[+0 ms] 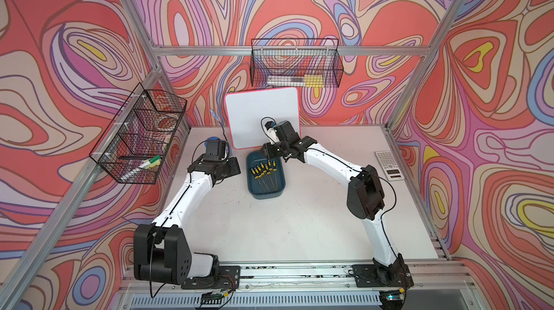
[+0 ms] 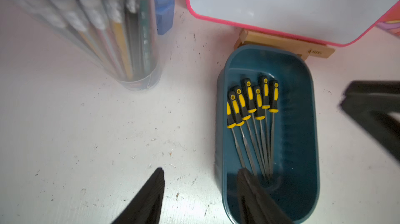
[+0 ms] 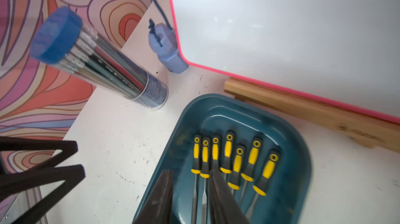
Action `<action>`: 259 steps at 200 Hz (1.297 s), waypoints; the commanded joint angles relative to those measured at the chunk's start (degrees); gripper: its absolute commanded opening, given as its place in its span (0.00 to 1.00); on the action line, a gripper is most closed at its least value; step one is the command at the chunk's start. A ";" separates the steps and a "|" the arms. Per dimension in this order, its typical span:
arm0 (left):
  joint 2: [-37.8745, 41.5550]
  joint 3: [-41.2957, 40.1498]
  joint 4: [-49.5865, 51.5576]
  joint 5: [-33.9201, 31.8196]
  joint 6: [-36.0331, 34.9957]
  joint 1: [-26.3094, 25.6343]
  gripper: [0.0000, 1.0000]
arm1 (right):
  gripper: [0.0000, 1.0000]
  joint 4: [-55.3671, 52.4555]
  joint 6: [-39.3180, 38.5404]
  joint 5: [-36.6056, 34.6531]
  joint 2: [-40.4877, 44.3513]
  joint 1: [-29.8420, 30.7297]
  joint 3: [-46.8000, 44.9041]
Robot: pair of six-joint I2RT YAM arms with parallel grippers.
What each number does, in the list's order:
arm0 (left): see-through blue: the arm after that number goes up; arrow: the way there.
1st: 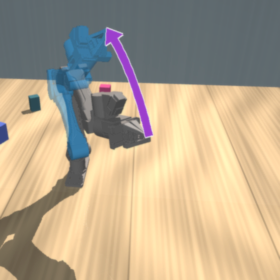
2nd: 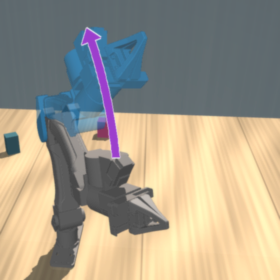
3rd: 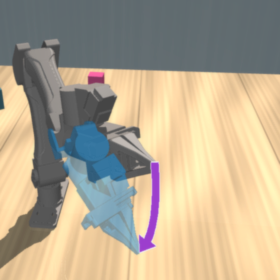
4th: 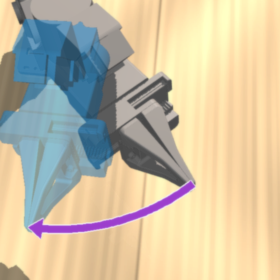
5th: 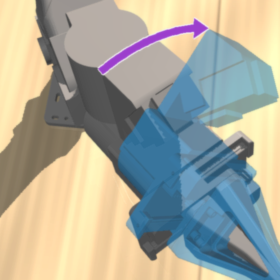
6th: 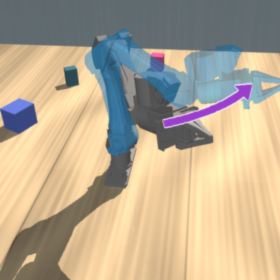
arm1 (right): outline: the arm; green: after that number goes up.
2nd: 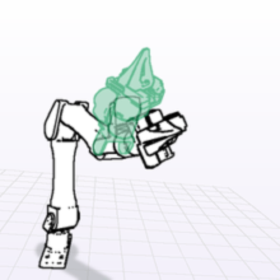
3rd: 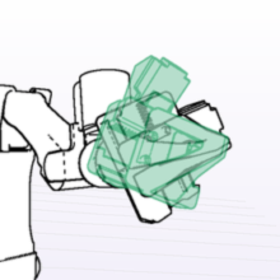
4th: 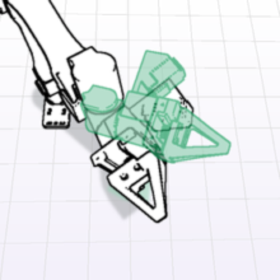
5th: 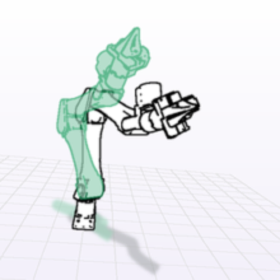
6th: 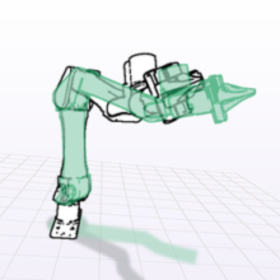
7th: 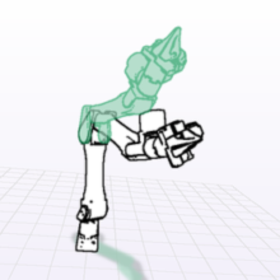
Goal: Take the file tool out of the storage box
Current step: Move the storage box to the center of the board, then pick up the file tool from the storage box.
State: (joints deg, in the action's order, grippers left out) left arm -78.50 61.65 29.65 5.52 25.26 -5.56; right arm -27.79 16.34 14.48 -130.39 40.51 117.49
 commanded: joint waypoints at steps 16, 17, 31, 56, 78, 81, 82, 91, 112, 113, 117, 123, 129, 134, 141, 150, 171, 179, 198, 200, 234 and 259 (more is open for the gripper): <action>-0.39 -0.37 -0.88 4.39 0.98 -0.06 0.62 | 0.26 -0.97 -3.80 2.48 -6.80 1.68 1.36; -0.36 -0.38 -0.94 4.40 1.00 -0.06 0.62 | 0.26 -0.92 -3.83 2.48 -6.94 1.68 1.39; -0.08 -0.69 -1.42 4.89 0.90 -0.06 0.62 | 0.25 -1.03 -4.18 2.94 -8.13 1.84 1.89; -0.42 -0.19 -0.91 4.92 0.24 -0.06 0.63 | 0.23 -2.10 -5.73 2.92 -10.22 2.79 3.47; -0.78 -0.31 -1.16 5.45 0.44 -0.06 0.63 | 0.22 -2.15 -6.05 2.77 -11.73 3.30 4.36; -0.84 -0.32 -1.25 5.50 0.49 -0.06 0.63 | 0.22 -2.18 -6.05 2.75 -11.90 3.38 4.47; -0.86 -0.33 -1.21 5.50 0.54 -0.06 0.63 | 0.22 -2.18 -6.05 2.70 -11.95 3.41 4.53; -0.95 -0.39 -1.27 5.69 0.65 -0.06 0.64 | 0.22 -2.14 -6.14 2.64 -12.54 3.45 4.97; -1.04 -0.32 -1.13 5.83 0.54 -0.06 0.65 | 0.22 -2.24 -6.21 2.40 -13.92 3.70 6.33; -1.04 -0.36 -1.11 5.83 0.52 -0.06 0.65 | 0.22 -2.30 -6.26 2.40 -13.97 3.70 6.43; -1.04 -0.37 -1.05 5.80 0.49 -0.06 0.65 | 0.22 -2.62 -6.36 2.39 -14.40 3.72 6.93; -0.96 -0.22 -0.94 5.66 0.41 -0.06 0.65 | 0.22 -3.17 -6.45 2.35 -14.98 3.80 7.77; -0.89 -0.32 -0.84 5.45 0.36 -0.06 0.65 | 0.22 -3.68 -6.54 2.08 -15.65 3.84 8.58; -0.82 -0.38 -0.83 5.39 0.38 -0.06 0.66 | 0.22 -4.16 -6.65 1.76 -16.19 3.84 9.27; -0.78 -0.47 -0.91 5.41 0.40 -0.06 0.66 | 0.22 -4.73 -6.91 1.45 -16.86 3.84 9.98; -0.70 -0.61 -0.95 5.55 0.33 -0.07 0.67 | 0.23 -5.20 -7.10 0.66 -17.45 3.90 10.69; -0.54 -0.97 -0.74 5.53 0.41 -0.06 0.67 | 0.24 -5.56 -7.53 -0.97 -18.14 3.90 11.18; -0.44 -1.16 -0.76 5.46 0.40 -0.06 0.67 | 0.25 -5.60 -7.55 -1.64 -18.34 3.87 11.11; -0.17 -1.66 -0.90 5.29 0.36 -0.06 0.68 | 0.25 -6.25 -7.85 -2.53 -18.64 3.96 11.17; -0.17 -1.67 -0.86 5.25 0.40 -0.06 0.68 | 0.25 -6.36 -7.86 -2.70 -18.67 3.94 11.09; 0.01 -1.90 -0.58 5.15 0.23 -0.06 0.68 | 0.27 -5.68 -8.21 -5.29 -18.03 4.14 9.33; 0.28 -2.19 -0.21 4.71 0.02 -0.06 0.69 | 0.28 -5.96 -8.21 -7.10 -18.12 4.22 9.08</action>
State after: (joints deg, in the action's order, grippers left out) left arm -78.87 60.51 29.08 10.52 25.54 -5.63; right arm -32.64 8.82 10.50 -147.15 44.34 127.63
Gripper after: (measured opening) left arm 0.686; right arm 0.274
